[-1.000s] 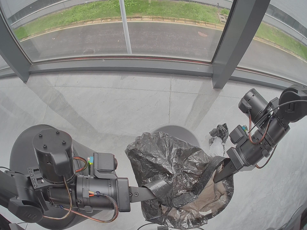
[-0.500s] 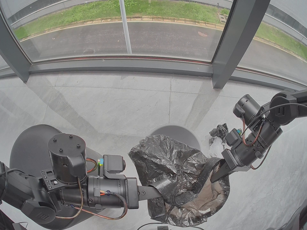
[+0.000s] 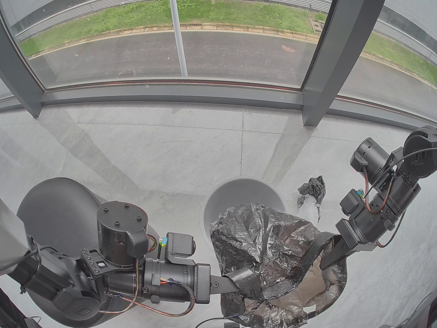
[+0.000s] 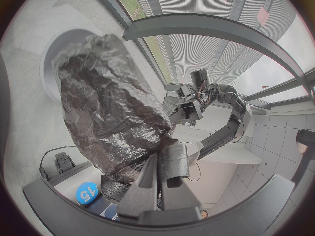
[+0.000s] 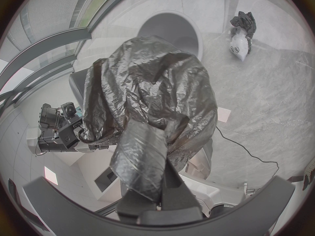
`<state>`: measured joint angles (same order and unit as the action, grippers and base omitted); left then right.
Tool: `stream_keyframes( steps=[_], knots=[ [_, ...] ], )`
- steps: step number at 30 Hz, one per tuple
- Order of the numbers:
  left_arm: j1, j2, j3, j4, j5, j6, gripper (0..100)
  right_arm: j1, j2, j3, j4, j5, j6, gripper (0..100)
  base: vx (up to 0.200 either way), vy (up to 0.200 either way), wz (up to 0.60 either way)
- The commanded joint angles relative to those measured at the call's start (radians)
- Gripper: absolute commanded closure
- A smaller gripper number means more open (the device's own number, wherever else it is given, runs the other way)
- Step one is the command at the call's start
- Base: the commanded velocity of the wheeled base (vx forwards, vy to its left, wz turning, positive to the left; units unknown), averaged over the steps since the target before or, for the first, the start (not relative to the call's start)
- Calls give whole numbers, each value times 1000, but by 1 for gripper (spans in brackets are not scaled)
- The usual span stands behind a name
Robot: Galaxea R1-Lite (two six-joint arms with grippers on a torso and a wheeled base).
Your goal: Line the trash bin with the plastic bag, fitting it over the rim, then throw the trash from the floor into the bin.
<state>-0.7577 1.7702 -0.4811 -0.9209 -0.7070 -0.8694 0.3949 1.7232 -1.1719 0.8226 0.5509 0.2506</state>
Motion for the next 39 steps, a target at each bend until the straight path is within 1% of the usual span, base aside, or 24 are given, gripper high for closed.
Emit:
stream_keyframes(
  steps=[1,5,11,14,19,21,26,27,30,35,36,39],
  knots=[
    [-3,104,-5,-50,-2,-2,100,-36,-24,34,-8,-15,-10,100,0,0,0],
    [-3,156,-7,-115,-8,-10,100,-41,-7,34,-20,-15,-11,100,0,0,0],
    [12,222,-4,-217,-12,-43,100,-42,36,38,-129,-15,2,100,0,0,0],
    [58,244,-4,-274,-15,-49,100,-41,64,35,-203,-15,9,100,0,0,0],
    [127,273,-16,-311,-15,-66,100,-33,118,11,-329,-15,95,100,0,0,0],
    [164,290,-28,-325,-15,-106,100,-19,145,-12,-398,-15,144,100,0,0,0],
    [222,318,-53,-375,-12,-191,100,2,182,-43,-482,-15,180,100,0,0,0],
    [241,321,-53,-398,-12,-206,100,4,193,-57,-507,-17,202,100,0,0,0],
    [267,321,-50,-429,-12,-223,100,4,213,-89,-525,-17,239,100,0,0,0],
    [291,325,-51,-440,-6,-243,100,2,233,-112,-540,-19,246,100,0,0,0],
    [304,336,-54,-444,-5,-246,100,4,246,-110,-569,-20,248,100,0,0,0],
    [327,339,-57,-449,-6,-247,100,7,259,-114,-594,-19,249,100,0,0,0]
  ],
)
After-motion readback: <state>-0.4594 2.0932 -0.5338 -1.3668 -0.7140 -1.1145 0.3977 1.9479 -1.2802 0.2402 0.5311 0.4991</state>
